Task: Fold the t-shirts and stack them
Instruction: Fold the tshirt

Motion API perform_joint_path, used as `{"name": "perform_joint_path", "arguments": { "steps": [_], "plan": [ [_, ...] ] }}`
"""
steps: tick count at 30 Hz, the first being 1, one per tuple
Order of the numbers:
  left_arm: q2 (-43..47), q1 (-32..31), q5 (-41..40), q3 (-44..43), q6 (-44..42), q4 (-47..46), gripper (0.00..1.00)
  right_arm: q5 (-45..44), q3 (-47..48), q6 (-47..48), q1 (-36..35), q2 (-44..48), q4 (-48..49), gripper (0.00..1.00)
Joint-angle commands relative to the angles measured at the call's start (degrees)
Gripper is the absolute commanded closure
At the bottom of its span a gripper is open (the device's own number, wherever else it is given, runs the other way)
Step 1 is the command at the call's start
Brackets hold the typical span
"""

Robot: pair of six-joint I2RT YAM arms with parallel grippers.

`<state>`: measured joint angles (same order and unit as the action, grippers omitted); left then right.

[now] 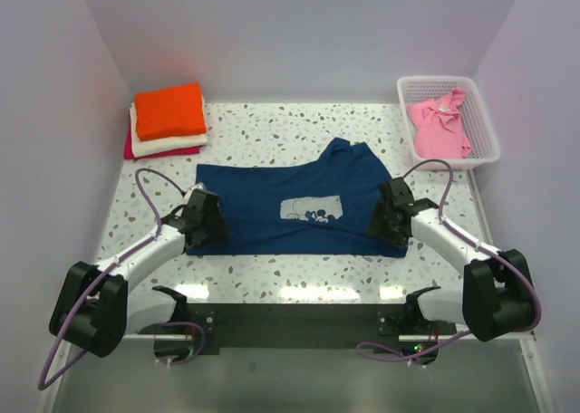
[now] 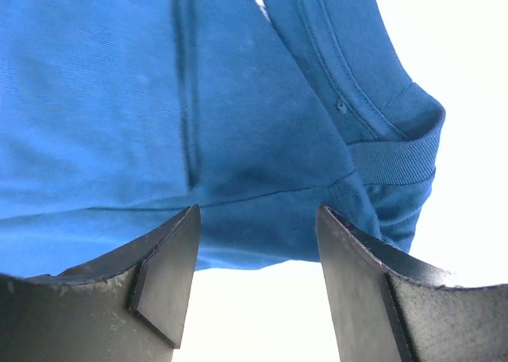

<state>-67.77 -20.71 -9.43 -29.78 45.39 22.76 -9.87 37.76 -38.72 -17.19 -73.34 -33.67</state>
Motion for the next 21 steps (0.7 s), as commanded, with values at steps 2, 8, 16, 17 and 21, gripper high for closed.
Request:
{"name": "perform_joint_path", "arguments": {
  "steps": [2, 8, 16, 17, 21],
  "plan": [
    [1.5, 0.06, -1.82, -1.07, -1.09, 1.67, 0.43, -0.15, 5.48, 0.75, 0.32, 2.76, -2.63, 0.37],
    [1.76, 0.06, -1.73, -0.89, -1.0, 1.67, 0.44, 1.51, 8.82, 0.4, 0.05, 0.22, -1.93, 0.42],
    [1.67, 0.06, -1.64, -0.98, -1.09, 1.76, 0.44, 2.31, 8.65, -1.8, -3.54, -6.72, 2.38, 0.51],
    [1.59, 0.06, -1.64, -0.98, -1.09, 1.67, 0.44, 2.22, 8.65, -2.32, -3.81, -7.16, 2.64, 0.52],
    [1.5, 0.06, -1.64, -0.89, -1.18, 1.67, 0.44, 1.78, 8.56, -3.03, -4.78, -8.83, 3.35, 0.57]
  ]
}}
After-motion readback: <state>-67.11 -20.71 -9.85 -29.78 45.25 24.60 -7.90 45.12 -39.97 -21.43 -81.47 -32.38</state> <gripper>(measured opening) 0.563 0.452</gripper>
